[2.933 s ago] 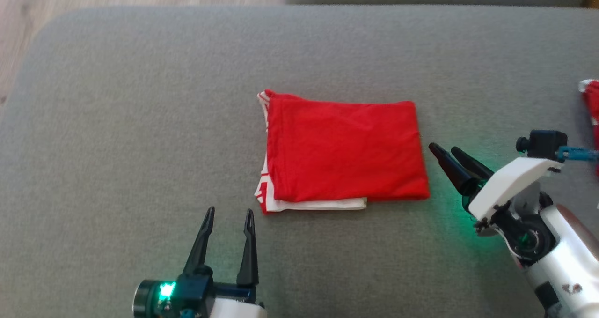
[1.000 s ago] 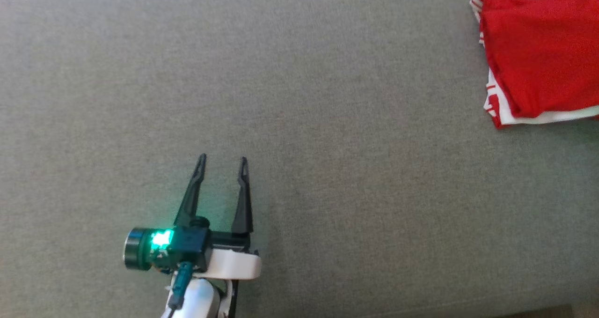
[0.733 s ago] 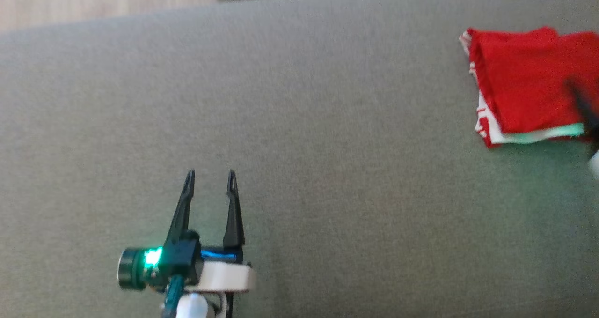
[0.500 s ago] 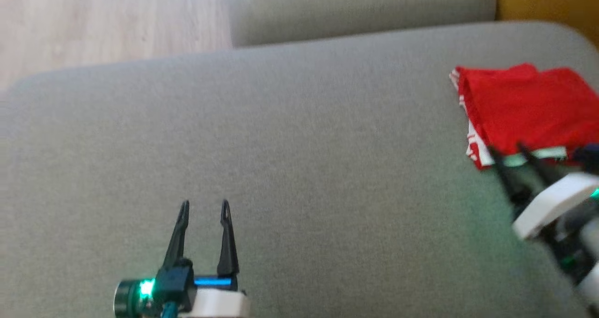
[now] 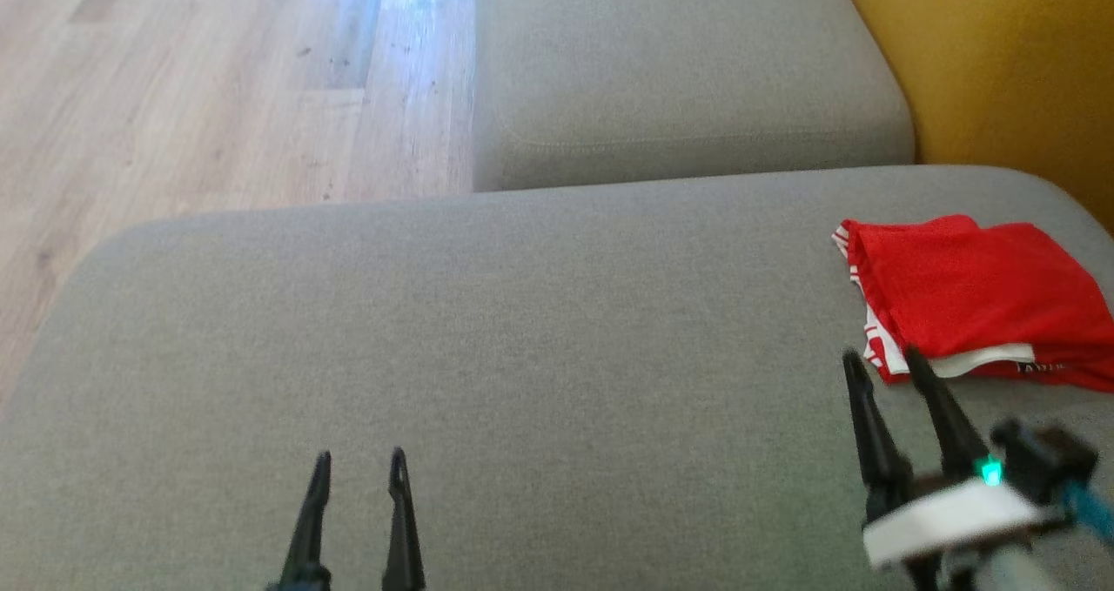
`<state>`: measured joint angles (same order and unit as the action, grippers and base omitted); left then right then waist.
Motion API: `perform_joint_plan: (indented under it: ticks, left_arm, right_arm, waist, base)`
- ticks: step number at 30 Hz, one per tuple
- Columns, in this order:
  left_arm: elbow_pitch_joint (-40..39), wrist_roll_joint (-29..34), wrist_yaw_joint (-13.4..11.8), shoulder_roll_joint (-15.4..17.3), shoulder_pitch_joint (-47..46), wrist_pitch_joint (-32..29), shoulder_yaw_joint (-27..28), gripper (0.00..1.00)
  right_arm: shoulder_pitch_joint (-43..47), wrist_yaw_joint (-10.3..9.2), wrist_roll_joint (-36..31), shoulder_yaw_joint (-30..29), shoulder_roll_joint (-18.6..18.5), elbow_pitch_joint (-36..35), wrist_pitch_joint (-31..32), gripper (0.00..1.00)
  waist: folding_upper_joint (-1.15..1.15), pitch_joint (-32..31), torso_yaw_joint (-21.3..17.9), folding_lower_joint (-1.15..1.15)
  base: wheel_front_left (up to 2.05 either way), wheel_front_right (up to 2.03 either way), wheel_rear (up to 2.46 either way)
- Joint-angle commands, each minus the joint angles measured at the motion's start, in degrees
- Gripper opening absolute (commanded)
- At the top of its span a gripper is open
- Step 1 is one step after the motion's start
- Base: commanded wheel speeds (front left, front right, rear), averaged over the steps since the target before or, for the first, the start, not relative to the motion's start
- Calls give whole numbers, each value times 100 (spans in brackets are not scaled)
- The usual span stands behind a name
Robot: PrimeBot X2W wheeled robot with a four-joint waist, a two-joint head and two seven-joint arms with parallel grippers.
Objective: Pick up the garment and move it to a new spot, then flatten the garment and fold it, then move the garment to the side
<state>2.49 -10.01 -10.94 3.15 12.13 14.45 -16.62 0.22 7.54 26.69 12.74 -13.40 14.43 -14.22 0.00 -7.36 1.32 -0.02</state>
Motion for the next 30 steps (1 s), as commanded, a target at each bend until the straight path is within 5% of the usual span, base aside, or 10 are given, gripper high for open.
perform_joint_plan:
  ticks: [1,9,22,23,30]
  left_arm:
    - [-273,97,47,-27,-117,55,163,100]
    - [-448,254,132,-27,388,55,105,100]
    - [-415,362,242,-27,587,55,305,100]
    - [-244,313,239,12,753,-1,114,0]
    - [-33,51,254,16,790,-58,154,0]
  right_arm:
    - [211,-5,-290,-78,101,-342,-76,100]
    - [1184,-5,-1019,-426,568,-889,-77,100]
    - [1394,-5,-1066,-399,648,-898,-77,100]
    - [1611,0,-1012,-533,712,-692,-1,0]
    - [1656,0,-795,-554,723,-364,56,0]
  waist:
    - [0,-92,22,2]
    - [0,-340,25,2]
    - [0,-475,-67,2]
    - [0,-477,-69,2]
    - [0,-442,-73,2]
  base:
    - [0,0,0]
    - [0,0,0]
    - [0,0,0]
    - [0,0,0]
    - [0,0,0]
